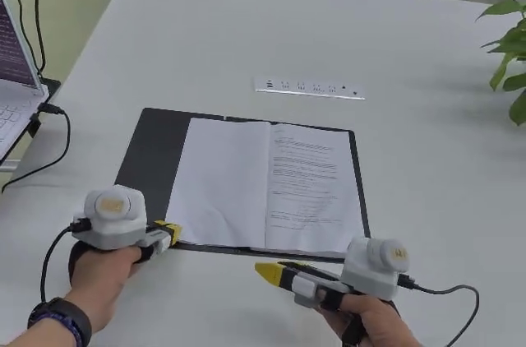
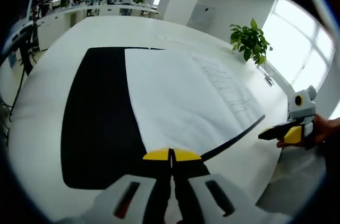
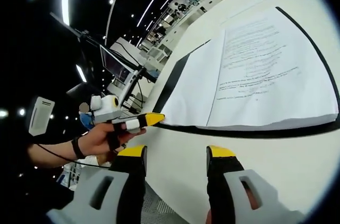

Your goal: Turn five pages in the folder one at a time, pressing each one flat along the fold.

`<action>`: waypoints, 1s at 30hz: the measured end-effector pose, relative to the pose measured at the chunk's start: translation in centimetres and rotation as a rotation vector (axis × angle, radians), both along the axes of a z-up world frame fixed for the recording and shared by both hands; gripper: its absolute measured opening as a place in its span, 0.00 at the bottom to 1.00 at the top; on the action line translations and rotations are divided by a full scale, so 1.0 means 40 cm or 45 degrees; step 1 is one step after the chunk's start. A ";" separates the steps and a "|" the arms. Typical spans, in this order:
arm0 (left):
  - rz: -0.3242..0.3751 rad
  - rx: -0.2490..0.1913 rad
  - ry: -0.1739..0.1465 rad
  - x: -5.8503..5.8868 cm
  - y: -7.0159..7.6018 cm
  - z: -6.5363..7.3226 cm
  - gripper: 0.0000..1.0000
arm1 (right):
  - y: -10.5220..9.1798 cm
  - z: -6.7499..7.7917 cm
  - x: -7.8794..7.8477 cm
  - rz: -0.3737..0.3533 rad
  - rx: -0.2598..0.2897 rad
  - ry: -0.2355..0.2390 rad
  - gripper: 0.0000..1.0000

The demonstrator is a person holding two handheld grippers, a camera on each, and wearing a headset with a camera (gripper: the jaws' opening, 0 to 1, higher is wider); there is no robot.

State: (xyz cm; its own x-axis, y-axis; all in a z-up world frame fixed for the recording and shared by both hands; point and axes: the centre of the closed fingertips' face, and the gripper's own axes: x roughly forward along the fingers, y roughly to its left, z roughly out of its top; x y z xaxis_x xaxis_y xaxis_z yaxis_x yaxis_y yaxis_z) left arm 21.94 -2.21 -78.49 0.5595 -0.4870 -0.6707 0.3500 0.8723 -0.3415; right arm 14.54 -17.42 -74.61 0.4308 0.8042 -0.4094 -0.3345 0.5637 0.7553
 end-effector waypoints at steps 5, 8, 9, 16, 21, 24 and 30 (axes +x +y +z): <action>0.016 0.006 0.002 -0.023 0.005 0.007 0.00 | 0.004 -0.008 -0.005 0.031 -0.029 0.002 0.43; 0.008 0.021 -0.006 -0.030 0.000 0.021 0.00 | 0.009 -0.013 -0.003 0.048 -0.040 -0.001 0.42; 0.021 0.012 0.001 -0.031 -0.001 0.026 0.00 | 0.013 -0.014 -0.003 0.053 -0.037 0.002 0.42; 0.041 -0.004 -0.005 -0.032 -0.006 0.036 0.00 | 0.031 -0.028 0.004 0.125 -0.069 0.004 0.34; 0.054 -0.017 -0.005 -0.023 -0.005 0.029 0.00 | 0.034 -0.020 0.054 0.104 -0.059 -0.024 0.28; 0.044 -0.009 -0.005 -0.018 -0.007 0.029 0.00 | 0.037 -0.013 0.093 0.105 -0.067 -0.046 0.27; 0.042 -0.018 0.004 -0.010 -0.003 0.018 0.00 | 0.029 -0.008 0.175 0.087 -0.094 -0.093 0.22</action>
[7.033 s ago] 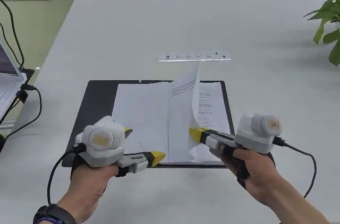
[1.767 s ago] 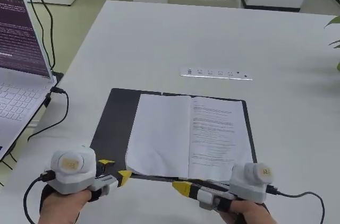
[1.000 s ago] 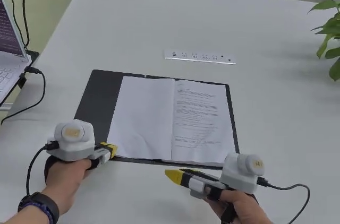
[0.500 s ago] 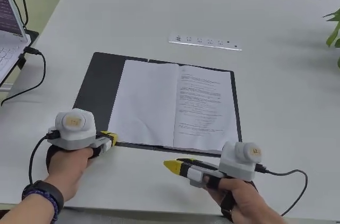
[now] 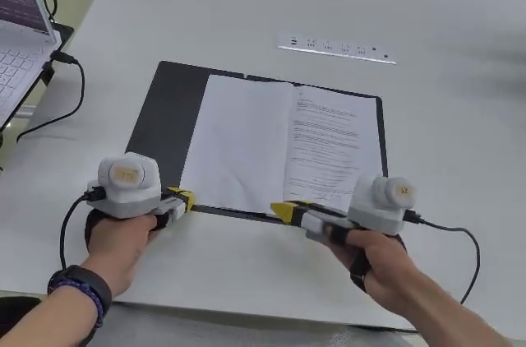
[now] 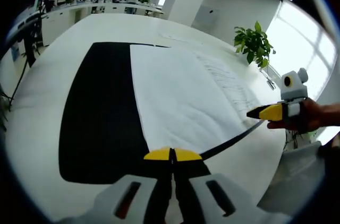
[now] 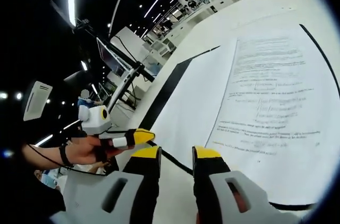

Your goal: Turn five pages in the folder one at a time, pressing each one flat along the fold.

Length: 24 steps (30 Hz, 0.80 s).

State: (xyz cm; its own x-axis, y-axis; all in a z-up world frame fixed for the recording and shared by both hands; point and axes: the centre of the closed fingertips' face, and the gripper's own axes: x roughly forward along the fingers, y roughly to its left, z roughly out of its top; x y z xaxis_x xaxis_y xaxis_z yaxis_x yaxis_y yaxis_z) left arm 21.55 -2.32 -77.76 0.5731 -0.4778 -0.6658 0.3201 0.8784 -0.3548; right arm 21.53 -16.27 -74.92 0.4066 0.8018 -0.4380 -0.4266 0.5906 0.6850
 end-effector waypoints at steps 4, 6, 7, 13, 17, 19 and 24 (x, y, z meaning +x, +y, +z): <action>-0.012 0.010 -0.002 0.003 0.000 -0.003 0.00 | -0.011 0.000 0.062 -0.036 0.000 -0.020 0.17; -0.012 0.008 0.002 0.005 0.002 -0.005 0.00 | -0.016 -0.002 0.091 -0.055 0.003 -0.024 0.16; -0.013 0.008 0.003 0.005 0.003 -0.008 0.00 | -0.018 -0.003 0.102 -0.063 0.004 -0.024 0.15; -0.006 -0.003 0.011 0.009 0.006 -0.016 0.00 | -0.029 -0.017 0.170 -0.124 -0.012 -0.024 0.08; -0.002 -0.004 0.010 0.009 0.007 -0.019 0.00 | -0.020 -0.026 0.204 -0.135 -0.006 -0.018 0.07; 0.000 -0.007 0.010 0.008 0.007 -0.018 0.00 | -0.013 -0.029 0.219 -0.140 -0.008 -0.020 0.05; 0.002 -0.010 0.013 0.011 0.009 -0.022 0.00 | -0.007 -0.044 0.252 -0.183 0.009 0.003 0.00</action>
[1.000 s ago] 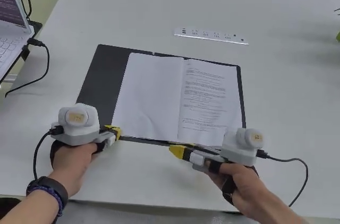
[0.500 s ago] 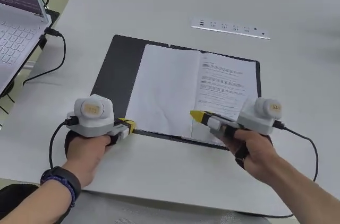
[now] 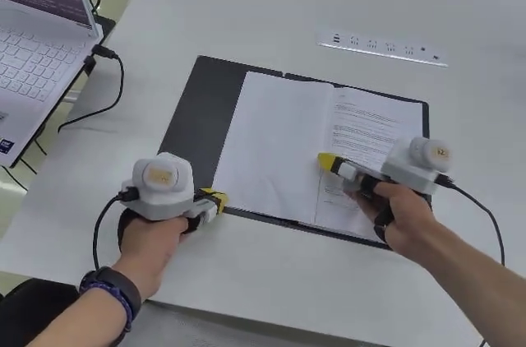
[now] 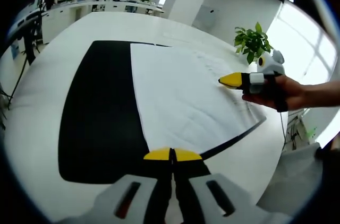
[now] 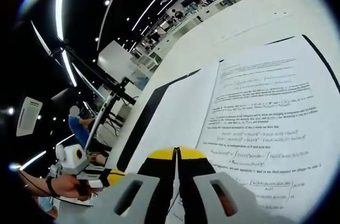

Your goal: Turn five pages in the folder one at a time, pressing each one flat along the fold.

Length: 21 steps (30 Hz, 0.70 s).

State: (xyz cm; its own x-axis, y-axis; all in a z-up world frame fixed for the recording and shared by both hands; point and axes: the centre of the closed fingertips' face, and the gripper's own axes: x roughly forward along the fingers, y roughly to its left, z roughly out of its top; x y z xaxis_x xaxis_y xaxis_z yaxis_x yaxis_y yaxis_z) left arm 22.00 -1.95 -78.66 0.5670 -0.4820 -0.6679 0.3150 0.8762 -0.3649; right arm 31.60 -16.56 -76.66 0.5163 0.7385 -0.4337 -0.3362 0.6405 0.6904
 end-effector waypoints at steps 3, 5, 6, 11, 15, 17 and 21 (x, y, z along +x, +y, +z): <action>-0.005 0.000 -0.001 -0.003 -0.002 0.004 0.00 | 0.014 -0.002 -0.001 -0.023 0.010 0.011 0.00; -0.006 -0.001 0.001 -0.001 -0.001 0.001 0.00 | 0.022 -0.004 -0.003 -0.032 0.010 0.016 0.00; -0.005 -0.002 0.002 -0.001 0.000 0.000 0.00 | 0.025 0.001 -0.003 -0.041 0.024 0.016 0.00; -0.003 -0.008 0.001 0.000 0.001 -0.002 0.00 | 0.034 0.014 0.000 -0.060 0.029 0.002 0.00; -0.005 -0.007 -0.005 0.000 0.002 -0.004 0.00 | 0.033 0.020 0.010 -0.058 0.027 -0.013 0.00; -0.007 -0.007 -0.006 0.001 0.002 -0.004 0.00 | 0.028 0.023 0.029 -0.091 0.048 -0.007 0.00; -0.001 -0.023 -0.015 0.000 0.003 -0.004 0.00 | 0.025 0.026 0.066 -0.115 0.065 -0.013 0.00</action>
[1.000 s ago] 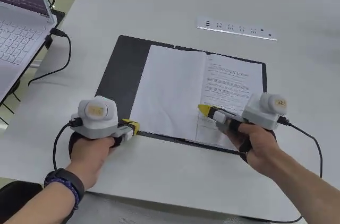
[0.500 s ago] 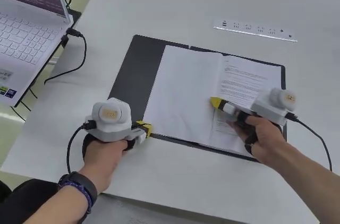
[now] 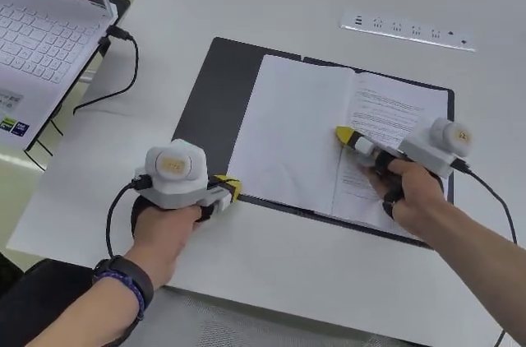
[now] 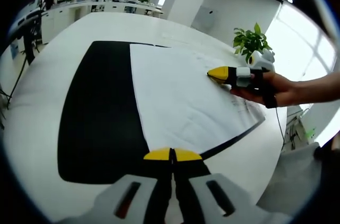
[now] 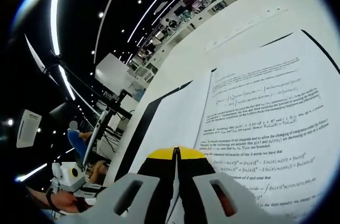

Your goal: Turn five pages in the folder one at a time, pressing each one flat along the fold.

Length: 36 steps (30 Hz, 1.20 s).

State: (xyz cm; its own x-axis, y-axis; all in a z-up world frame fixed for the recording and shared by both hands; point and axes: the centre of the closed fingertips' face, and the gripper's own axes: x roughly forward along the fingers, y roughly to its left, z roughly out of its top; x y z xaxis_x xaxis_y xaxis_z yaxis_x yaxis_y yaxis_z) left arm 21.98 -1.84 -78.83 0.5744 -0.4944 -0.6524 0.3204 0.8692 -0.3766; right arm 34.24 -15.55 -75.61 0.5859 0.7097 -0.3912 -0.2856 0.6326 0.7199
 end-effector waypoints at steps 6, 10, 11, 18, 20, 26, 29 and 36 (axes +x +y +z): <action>0.012 -0.010 -0.001 0.001 0.001 0.000 0.00 | -0.014 -0.006 0.076 -0.074 -0.005 0.000 0.00; 0.014 -0.013 0.001 0.001 0.002 -0.002 0.00 | -0.011 0.000 0.112 -0.099 -0.009 0.000 0.00; 0.014 -0.015 0.001 0.002 0.003 -0.003 0.00 | -0.011 0.004 0.122 -0.110 -0.010 -0.002 0.00; 0.023 -0.027 0.008 0.002 0.003 -0.004 0.00 | -0.016 0.006 0.172 -0.171 0.016 0.012 0.00; 0.024 -0.028 0.010 0.002 0.002 -0.004 0.00 | -0.017 0.008 0.184 -0.188 0.031 0.014 0.00; 0.018 -0.031 0.015 0.001 0.002 -0.005 0.00 | -0.023 -0.001 0.228 -0.216 0.051 0.016 0.00; 0.018 -0.036 0.020 0.001 0.003 -0.005 0.00 | -0.032 -0.019 0.262 -0.217 0.055 0.017 0.00; 0.034 -0.041 0.023 -0.001 0.003 -0.003 0.00 | -0.047 -0.056 0.331 -0.247 0.080 0.016 0.00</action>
State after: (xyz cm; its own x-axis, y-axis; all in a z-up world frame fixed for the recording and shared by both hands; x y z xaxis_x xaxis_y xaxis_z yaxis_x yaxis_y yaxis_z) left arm 21.93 -1.71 -78.97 0.5760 -0.5002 -0.6466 0.2904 0.8646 -0.4101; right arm 47.49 -17.42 -77.85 0.7093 0.6072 -0.3581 -0.1533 0.6288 0.7623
